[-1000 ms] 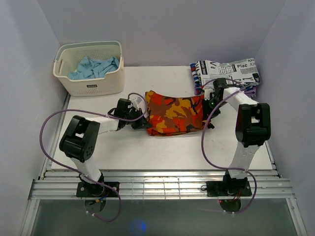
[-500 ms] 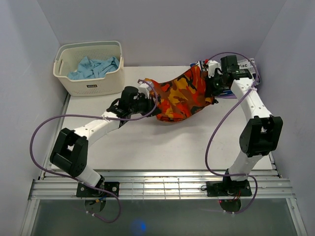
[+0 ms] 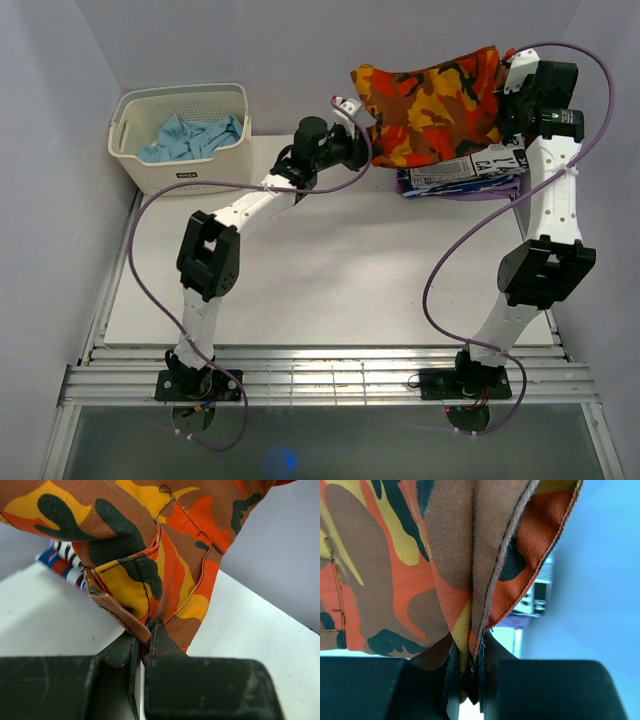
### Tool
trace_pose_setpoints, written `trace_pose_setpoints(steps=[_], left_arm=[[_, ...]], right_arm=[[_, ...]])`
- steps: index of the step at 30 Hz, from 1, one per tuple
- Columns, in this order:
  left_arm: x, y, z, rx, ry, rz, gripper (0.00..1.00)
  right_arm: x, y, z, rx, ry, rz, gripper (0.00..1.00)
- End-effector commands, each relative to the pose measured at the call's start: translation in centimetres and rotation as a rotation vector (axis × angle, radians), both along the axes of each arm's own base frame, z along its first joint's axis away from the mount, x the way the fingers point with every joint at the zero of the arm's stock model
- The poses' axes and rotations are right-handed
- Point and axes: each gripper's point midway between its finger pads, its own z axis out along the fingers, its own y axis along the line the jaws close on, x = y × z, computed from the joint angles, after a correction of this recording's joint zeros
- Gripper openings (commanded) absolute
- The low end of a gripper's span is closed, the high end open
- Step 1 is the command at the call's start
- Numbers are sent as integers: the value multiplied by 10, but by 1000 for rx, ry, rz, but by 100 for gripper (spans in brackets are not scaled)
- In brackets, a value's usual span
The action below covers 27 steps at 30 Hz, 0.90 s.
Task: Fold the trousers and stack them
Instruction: Neatly place the folded trousers to the corner
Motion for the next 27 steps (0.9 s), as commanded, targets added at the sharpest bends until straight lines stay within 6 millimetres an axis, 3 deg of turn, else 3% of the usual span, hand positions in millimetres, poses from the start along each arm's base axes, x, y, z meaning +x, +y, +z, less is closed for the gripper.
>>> trace_pose_setpoints(steps=[1,2,3,4,6,7,9,10,11,13,14,15,16,21,25,27], left_arm=[[29,-28,34,-64,-162,-34,0],[36,-34,36,-77,-179,-34,0],[44,-40,58,-108,-238,-31,0],[58,-50,31,-95,-219,-24,0],[66,-60,43,-145,-288,-30,0],[74,-67,26,-156,-302,-26,0],[79,-75,28,-187,-348,-14,0],[82,-78,29,-212,-381,-7,0],[91,-81,6,-206,-380,15,0],[95,-84,9,-229,-461,47,0],[97,-88,-7,-217,-464,43,0],[98,-90,-11,-216,-476,43,0],[99,-90,-4,-230,-500,43,0],[105,-95,-47,-190,-473,34,0],[109,-95,-65,-170,-462,43,0],[112,-93,-72,-162,-452,60,7]], right_arm=[[30,-62,39,-93,-173,-160,8],[32,-74,42,-111,-186,-198,8],[37,-88,47,-129,-221,-233,8],[40,-100,43,-146,-223,-268,8],[47,-123,36,-167,-248,-328,8],[50,-130,32,-170,-251,-347,8],[55,-143,20,-175,-246,-382,8],[59,-147,20,-178,-260,-393,8],[62,-150,16,-179,-258,-402,8],[68,-156,7,-184,-254,-424,8],[70,-158,3,-187,-248,-431,8],[71,-162,-8,-197,-229,-448,8],[72,-166,-12,-203,-232,-458,8],[78,-181,-52,-248,-165,-490,8],[80,-190,-73,-281,-129,-523,8],[82,-194,-90,-294,-97,-533,8]])
